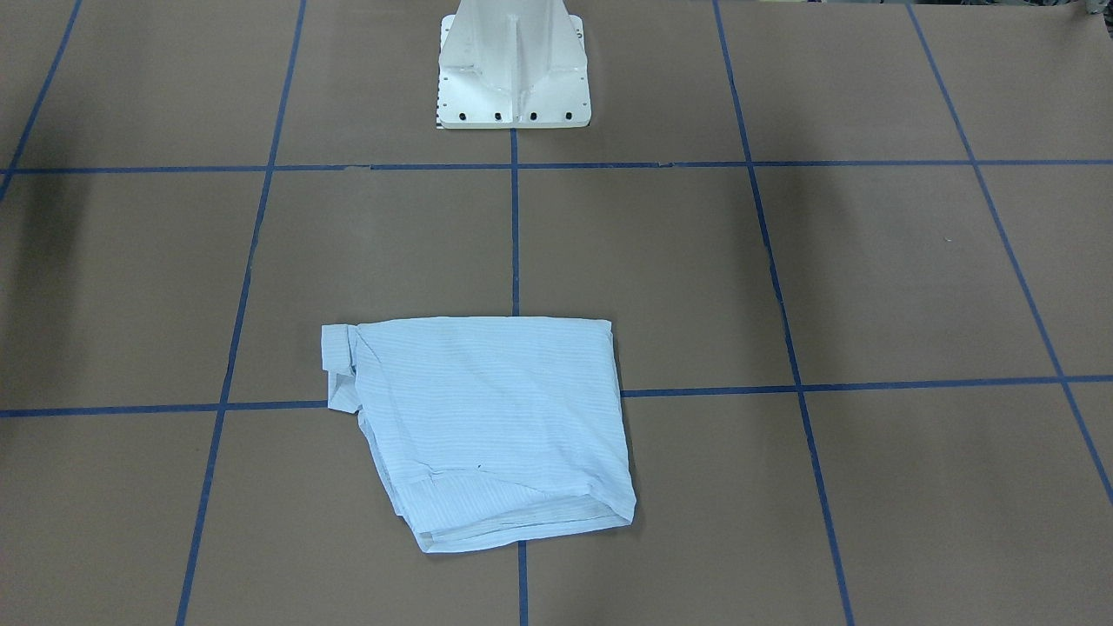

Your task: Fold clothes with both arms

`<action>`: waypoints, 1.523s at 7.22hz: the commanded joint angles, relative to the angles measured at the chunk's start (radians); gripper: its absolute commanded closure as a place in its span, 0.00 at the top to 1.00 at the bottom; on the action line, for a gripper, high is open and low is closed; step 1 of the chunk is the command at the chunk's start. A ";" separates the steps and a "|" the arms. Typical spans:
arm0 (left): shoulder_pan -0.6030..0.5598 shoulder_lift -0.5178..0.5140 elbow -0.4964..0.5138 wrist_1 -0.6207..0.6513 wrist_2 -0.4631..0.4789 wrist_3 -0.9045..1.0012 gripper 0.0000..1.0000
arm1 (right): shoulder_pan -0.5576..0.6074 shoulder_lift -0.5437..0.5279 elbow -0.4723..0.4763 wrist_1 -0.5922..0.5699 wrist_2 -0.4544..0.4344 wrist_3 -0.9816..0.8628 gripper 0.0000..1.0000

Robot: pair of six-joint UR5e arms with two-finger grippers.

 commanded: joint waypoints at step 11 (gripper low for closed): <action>0.005 -0.020 -0.007 -0.069 0.000 0.001 1.00 | 0.001 0.040 -0.013 -0.001 0.001 0.023 1.00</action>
